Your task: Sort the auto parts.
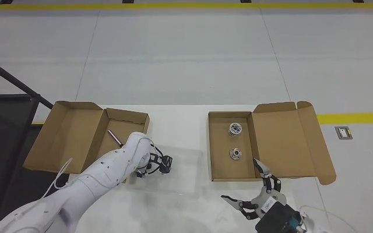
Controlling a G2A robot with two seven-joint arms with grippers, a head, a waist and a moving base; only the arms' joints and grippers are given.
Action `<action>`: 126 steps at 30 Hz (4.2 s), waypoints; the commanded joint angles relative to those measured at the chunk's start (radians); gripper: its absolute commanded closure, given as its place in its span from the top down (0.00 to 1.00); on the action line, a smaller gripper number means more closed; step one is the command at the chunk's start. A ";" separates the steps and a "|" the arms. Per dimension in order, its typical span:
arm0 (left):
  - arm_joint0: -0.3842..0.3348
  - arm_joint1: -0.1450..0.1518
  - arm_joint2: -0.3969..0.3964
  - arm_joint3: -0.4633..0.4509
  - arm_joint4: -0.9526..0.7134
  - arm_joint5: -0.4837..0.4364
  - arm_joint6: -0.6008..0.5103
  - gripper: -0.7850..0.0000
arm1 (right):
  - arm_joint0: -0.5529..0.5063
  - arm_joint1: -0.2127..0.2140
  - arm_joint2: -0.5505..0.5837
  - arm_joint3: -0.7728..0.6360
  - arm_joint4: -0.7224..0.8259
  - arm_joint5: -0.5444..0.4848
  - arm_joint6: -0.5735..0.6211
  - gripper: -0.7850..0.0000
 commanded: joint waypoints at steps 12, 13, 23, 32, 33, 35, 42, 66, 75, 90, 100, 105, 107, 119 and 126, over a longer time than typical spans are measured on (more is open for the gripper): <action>-0.021 -0.010 0.000 0.004 -0.010 0.000 0.000 0.00 | 0.000 0.000 0.000 0.000 0.000 0.000 0.000 1.00; -0.022 -0.008 0.000 0.003 -0.012 0.000 0.000 0.00 | 0.000 0.000 0.000 0.000 0.000 0.000 0.000 1.00; -0.024 0.016 0.000 -0.056 -0.067 0.000 0.000 0.00 | 0.000 0.000 0.000 0.000 0.000 0.000 0.000 1.00; -0.011 0.065 0.000 -0.146 -0.017 0.000 0.000 0.07 | 0.000 0.000 0.000 0.000 0.000 0.000 0.000 1.00; -0.008 0.071 0.000 -0.161 -0.009 0.000 0.000 0.16 | 0.000 0.000 0.000 0.000 0.000 0.000 0.000 1.00; 0.002 0.083 0.000 -0.188 0.003 0.000 0.000 0.32 | 0.000 0.000 0.000 0.000 0.000 0.000 0.000 1.00; 0.017 0.122 0.000 -0.257 0.023 0.000 0.000 0.36 | 0.000 0.000 0.000 0.000 0.000 0.000 0.000 1.00; 0.026 0.134 0.000 -0.242 0.044 0.000 0.000 0.29 | 0.000 0.000 0.000 0.000 0.000 0.000 0.000 1.00; 0.032 0.125 0.000 -0.233 0.047 0.000 0.000 0.12 | 0.000 0.000 0.000 0.000 0.000 0.000 0.000 1.00; -0.007 0.134 0.000 -0.257 -0.035 0.000 0.000 0.00 | 0.000 0.000 0.000 0.000 0.000 0.000 0.000 1.00; -0.016 0.168 0.000 -0.229 -0.064 0.001 0.000 0.25 | 0.000 0.000 0.000 0.000 0.000 0.000 0.000 1.00; -0.026 0.165 0.000 -0.215 -0.115 0.025 -0.024 0.35 | 0.000 0.000 0.000 0.000 0.000 0.000 0.000 1.00; -0.031 0.164 0.000 -0.216 -0.136 0.037 -0.037 0.35 | 0.000 0.000 0.000 0.000 0.000 0.000 0.000 1.00; -0.027 0.167 0.000 -0.247 -0.157 0.092 -0.092 0.30 | 0.000 0.000 0.000 0.000 0.000 0.000 0.000 1.00; -0.021 0.161 0.000 -0.242 -0.146 0.116 -0.116 0.30 | 0.000 0.000 0.000 0.000 0.000 0.000 0.000 1.00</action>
